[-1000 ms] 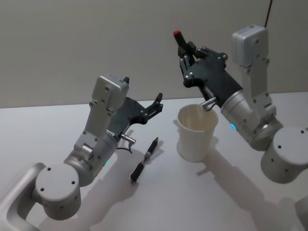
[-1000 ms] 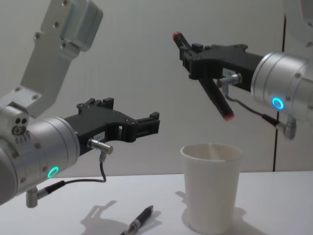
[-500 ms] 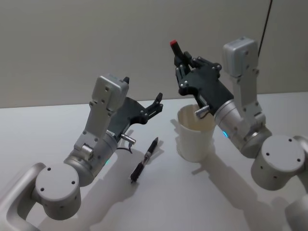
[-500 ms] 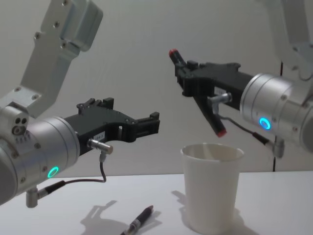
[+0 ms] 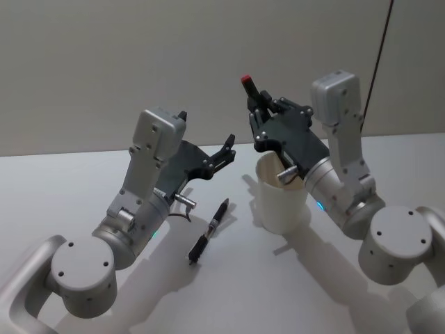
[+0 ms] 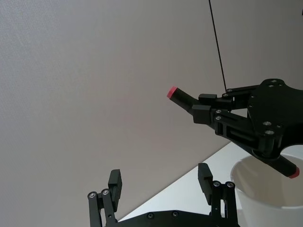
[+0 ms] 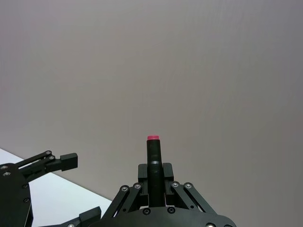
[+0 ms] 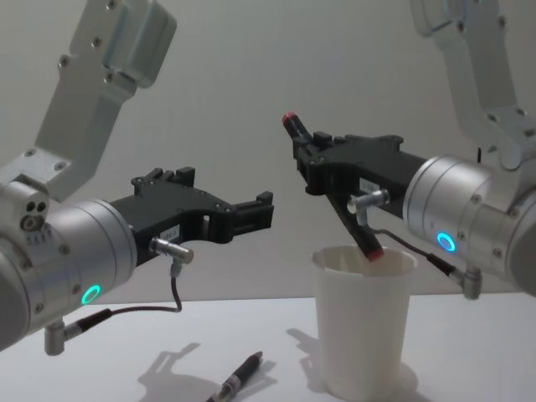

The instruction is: Place the pen into the pen holder.

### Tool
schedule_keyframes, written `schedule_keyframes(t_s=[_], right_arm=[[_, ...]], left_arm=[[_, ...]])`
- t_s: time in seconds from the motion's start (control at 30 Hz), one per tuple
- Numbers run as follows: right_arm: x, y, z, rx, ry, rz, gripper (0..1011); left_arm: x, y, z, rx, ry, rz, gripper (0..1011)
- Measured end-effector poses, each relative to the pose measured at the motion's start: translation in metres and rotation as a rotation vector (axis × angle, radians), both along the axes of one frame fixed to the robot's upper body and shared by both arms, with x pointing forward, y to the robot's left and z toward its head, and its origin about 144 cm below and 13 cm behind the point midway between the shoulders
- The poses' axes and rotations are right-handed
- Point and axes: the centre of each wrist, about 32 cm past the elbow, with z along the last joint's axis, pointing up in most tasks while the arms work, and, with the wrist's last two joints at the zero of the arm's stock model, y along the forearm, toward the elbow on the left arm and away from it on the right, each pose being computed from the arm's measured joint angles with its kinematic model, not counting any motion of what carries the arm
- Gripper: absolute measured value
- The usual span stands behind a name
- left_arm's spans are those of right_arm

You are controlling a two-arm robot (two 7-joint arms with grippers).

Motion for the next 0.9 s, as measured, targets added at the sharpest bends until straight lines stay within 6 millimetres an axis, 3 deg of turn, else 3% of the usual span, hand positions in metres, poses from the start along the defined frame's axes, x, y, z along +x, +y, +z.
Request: schedule_keyframes(t_s=[0.67,0.8,0.9], right_arm=[[-0.0029,0.0007,-0.0054,-0.016,0.020,0.008,171],[-0.0031,0.0007,-0.0057,-0.017,0.022,0.008,245],[-0.0032,0.0007,-0.0058,-0.017,0.022,0.009,355]], left_arm=[[0.0000,0.0000,0.0000,0.000,0.000,0.000,1001],[0.0000,0.0000,0.0000,0.000,0.000,0.000,1001],[0.0000,0.0000,0.0000,0.000,0.000,0.000,1001]])
